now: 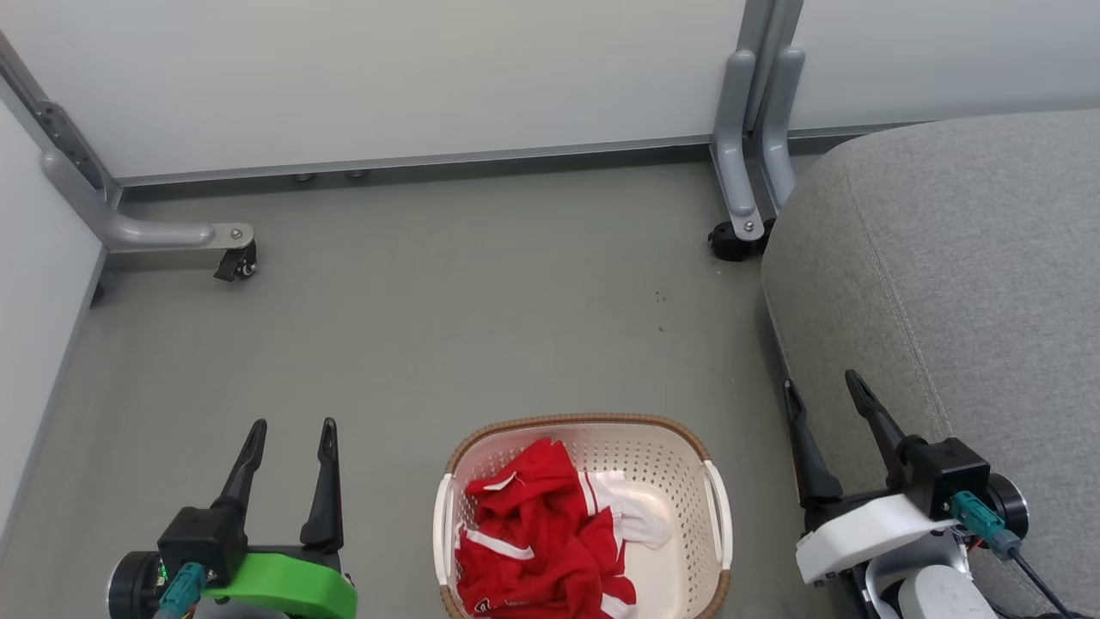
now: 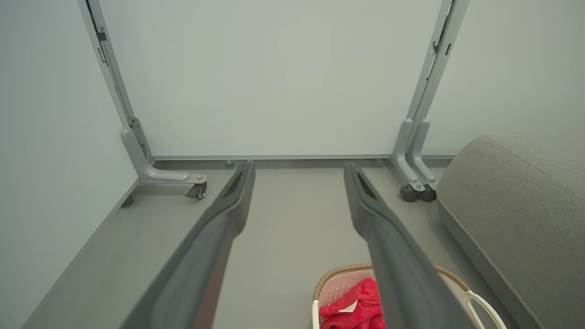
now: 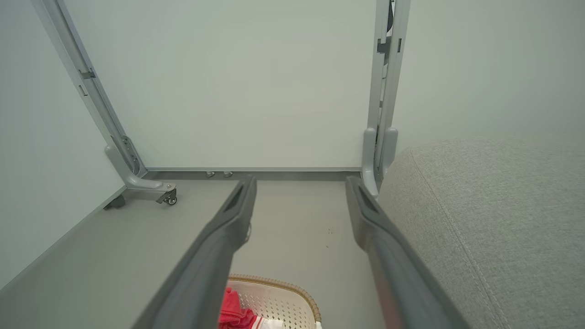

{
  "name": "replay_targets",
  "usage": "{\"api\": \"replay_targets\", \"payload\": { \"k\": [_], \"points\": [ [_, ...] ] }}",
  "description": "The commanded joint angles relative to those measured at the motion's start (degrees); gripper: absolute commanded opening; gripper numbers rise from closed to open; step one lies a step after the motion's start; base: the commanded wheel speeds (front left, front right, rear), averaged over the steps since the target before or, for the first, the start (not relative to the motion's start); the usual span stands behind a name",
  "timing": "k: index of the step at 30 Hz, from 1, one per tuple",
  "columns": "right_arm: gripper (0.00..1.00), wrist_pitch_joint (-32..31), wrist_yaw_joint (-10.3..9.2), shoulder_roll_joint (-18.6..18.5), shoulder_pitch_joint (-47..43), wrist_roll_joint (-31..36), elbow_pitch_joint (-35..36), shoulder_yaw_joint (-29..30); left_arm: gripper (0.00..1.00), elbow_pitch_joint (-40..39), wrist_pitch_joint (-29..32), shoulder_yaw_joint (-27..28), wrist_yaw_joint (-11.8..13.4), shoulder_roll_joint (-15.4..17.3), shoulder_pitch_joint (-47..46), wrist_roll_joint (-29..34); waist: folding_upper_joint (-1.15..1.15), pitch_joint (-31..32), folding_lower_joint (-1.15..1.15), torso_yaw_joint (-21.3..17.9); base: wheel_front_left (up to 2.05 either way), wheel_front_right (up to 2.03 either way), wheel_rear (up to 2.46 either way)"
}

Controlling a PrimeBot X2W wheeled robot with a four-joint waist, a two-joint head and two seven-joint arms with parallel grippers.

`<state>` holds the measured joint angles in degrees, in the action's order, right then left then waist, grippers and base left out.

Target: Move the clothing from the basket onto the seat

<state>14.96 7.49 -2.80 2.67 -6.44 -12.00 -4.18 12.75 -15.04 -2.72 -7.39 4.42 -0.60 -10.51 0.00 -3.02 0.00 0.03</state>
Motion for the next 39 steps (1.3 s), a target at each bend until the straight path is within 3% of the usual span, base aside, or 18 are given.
{"api": "replay_targets", "payload": {
  "k": [1, 6, 11, 30, 39],
  "points": [
    [1.00, -0.2, 0.00, -0.2, 0.6, -0.1, 0.2, 0.1, 1.00, 0.1, -0.2, -0.1, -0.2, -0.1, -0.6, 0.3, 0.00, -0.3, 0.00, -0.1, 0.00, 0.00, 0.00],
    [1.00, -0.4, 0.00, -0.2, 1.4, -0.3, 1.0, 0.2, 1.00, 2.0, -0.2, -3.9, -0.2, -0.4, -2.5, -0.8, 0.00, -2.0, 0.00, -0.6, 0.00, 0.00, 0.00],
    [1.00, -0.6, 0.00, -0.2, 3.0, -0.4, 2.4, 0.7, 1.00, 5.6, -0.2, -11.2, -0.2, -0.5, -6.3, -2.2, 0.00, -5.6, 0.00, -1.6, 0.00, 0.00, 0.00],
    [1.00, 0.3, 0.00, -0.1, 12.8, -2.1, 9.9, 0.0, 1.00, 28.2, -0.1, -41.6, -0.1, 1.6, -28.3, -7.9, 0.00, -29.5, 0.00, -7.0, 0.00, 0.00, 0.00],
    [1.00, 0.3, 0.00, -0.1, 16.8, -4.0, 13.0, -1.5, 1.00, 38.4, 0.1, -49.6, -0.1, 3.2, -37.5, -11.7, 0.00, -38.9, 0.00, -9.8, 0.00, 0.00, 0.00]
  ]
}}
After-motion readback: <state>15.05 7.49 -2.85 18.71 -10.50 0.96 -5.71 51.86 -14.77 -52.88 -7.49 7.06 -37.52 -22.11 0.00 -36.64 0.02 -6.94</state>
